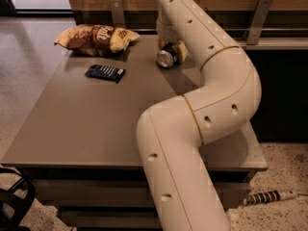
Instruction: Place pepsi can upright
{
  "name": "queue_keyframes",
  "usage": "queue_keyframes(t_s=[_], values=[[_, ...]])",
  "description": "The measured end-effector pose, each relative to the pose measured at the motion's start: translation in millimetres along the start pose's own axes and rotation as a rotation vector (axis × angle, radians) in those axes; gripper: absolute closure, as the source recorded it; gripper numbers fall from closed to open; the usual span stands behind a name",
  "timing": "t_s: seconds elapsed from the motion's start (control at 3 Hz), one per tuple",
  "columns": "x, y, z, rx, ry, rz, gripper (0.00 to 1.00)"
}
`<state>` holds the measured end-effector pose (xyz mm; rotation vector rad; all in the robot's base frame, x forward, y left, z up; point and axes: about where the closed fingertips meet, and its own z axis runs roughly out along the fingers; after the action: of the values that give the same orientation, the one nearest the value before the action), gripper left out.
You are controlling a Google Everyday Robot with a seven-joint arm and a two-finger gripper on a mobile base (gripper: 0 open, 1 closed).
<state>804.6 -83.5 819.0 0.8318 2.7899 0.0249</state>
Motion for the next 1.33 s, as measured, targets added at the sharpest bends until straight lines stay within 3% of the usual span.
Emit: queue_keyframes(t_s=[0.33, 0.67, 1.33], values=[[-3.1, 4.2, 3.8, -0.015, -0.012, -0.003, 1.0], [-8.6, -0.7, -1.5, -0.011, -0.031, 0.011, 1.0], [-48.7, -38.0, -32.6, -0.001, -0.156, 0.109, 1.0]])
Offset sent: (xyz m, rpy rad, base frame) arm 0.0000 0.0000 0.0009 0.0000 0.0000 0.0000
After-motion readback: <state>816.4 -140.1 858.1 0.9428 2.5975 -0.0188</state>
